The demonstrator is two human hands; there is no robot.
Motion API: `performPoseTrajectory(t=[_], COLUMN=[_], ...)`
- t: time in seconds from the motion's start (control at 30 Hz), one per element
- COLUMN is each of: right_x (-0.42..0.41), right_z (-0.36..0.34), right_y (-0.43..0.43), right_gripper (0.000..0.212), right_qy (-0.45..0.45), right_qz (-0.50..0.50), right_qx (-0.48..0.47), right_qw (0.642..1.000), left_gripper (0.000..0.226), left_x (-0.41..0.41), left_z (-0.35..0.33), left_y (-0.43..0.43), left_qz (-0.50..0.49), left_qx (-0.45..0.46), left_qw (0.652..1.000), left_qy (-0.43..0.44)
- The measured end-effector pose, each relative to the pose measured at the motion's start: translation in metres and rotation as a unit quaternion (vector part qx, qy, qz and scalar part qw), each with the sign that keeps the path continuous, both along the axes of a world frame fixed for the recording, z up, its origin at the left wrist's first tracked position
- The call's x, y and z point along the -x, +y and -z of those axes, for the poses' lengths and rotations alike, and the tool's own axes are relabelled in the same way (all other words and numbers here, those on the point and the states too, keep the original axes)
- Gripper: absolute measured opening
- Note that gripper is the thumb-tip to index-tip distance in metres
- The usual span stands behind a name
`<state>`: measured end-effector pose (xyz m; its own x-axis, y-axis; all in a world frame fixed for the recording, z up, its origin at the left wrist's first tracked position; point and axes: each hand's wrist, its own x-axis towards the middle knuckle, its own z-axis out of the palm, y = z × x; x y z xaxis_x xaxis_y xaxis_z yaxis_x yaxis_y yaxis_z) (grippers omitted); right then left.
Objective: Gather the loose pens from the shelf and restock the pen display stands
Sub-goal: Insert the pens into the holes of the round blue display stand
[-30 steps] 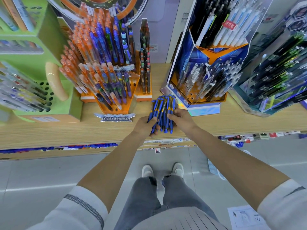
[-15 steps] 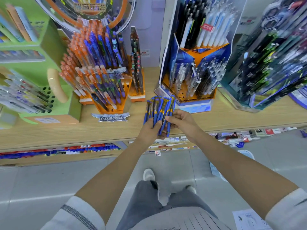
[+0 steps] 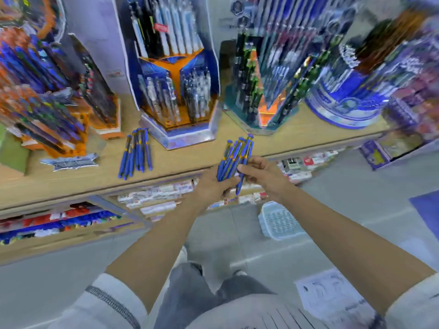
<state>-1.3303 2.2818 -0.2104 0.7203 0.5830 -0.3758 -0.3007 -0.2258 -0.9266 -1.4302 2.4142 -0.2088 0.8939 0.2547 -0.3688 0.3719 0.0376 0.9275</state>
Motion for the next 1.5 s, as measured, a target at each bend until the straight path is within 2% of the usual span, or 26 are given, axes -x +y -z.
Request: performPoseTrajectory(t=[0.17,0.3,0.37,0.47,0.67,0.8,0.87,0.93,1.03,1.1,1.17,1.3,1.37,1.43,1.5], right_x=[-0.029,-0.057,-0.075,-0.105,-0.182,-0.229,-0.248,-0.267,-0.296,-0.315,-0.331,-0.355,-0.364,-0.372,-0.380], right_z=[-0.011,-0.013,-0.013,-0.017,-0.023,-0.030,-0.029,-0.029,-0.030,-0.030,-0.026,-0.015,-0.016,-0.026,-0.036], right_y=[-0.098,-0.154,-0.176,-0.201,-0.230,-0.245,-0.252,-0.258,-0.264,-0.265,-0.264,-0.271,-0.277,-0.285,-0.290], right_gripper=[0.009,0.009,0.014,0.005,0.010,0.005,0.013,0.022,0.024,0.018,0.028,0.034,0.035,0.046,0.039], right_qy=[-0.016,-0.027,-0.032,-0.049,-0.065,-0.081,-0.086,-0.093,-0.102,-0.104,-0.107,-0.132,-0.149,-0.169,-0.177], right_qz=[0.087,0.205,0.233,0.255,0.322,0.370,0.390,0.396,0.396,0.374,0.346,0.256,0.240,0.226,0.230], right_qx=[-0.002,0.008,0.010,0.019,0.025,0.028,0.042,0.055,0.056,0.076,0.082,0.117,0.103,0.091,0.075], right_qw=[0.996,0.978,0.972,0.966,0.944,0.925,0.916,0.912,0.911,0.919,0.929,0.951,0.954,0.955,0.954], left_gripper=[0.017,0.016,0.016,0.012,0.043,0.020,0.014,0.027,0.044,0.030,0.014,0.021,0.022,0.022,0.022], left_x=[-0.050,-0.097,-0.123,-0.168,-0.267,-0.315,-0.330,-0.340,-0.359,-0.373,-0.379,-0.385,-0.385,-0.384,-0.382], left_z=[-0.010,-0.017,-0.019,-0.017,-0.007,-0.013,-0.019,-0.025,-0.025,-0.021,-0.017,-0.011,-0.013,-0.015,-0.016], left_y=[-0.079,-0.123,-0.140,-0.159,-0.183,-0.194,-0.200,-0.207,-0.213,-0.215,-0.215,-0.228,-0.236,-0.243,-0.251], left_qz=[0.055,0.103,0.132,0.165,0.224,0.253,0.245,0.245,0.232,0.211,0.185,0.129,0.106,0.097,0.087], left_qx=[-0.012,-0.029,-0.033,-0.031,-0.035,-0.039,-0.033,-0.018,0.025,0.017,-0.004,-0.019,-0.028,-0.028,-0.019], left_qw=[0.998,0.994,0.989,0.984,0.971,0.962,0.964,0.964,0.967,0.972,0.977,0.987,0.990,0.991,0.992], left_qy=[-0.020,-0.037,-0.050,-0.059,-0.075,-0.090,-0.098,-0.107,-0.106,-0.106,-0.105,-0.088,-0.092,-0.090,-0.089])
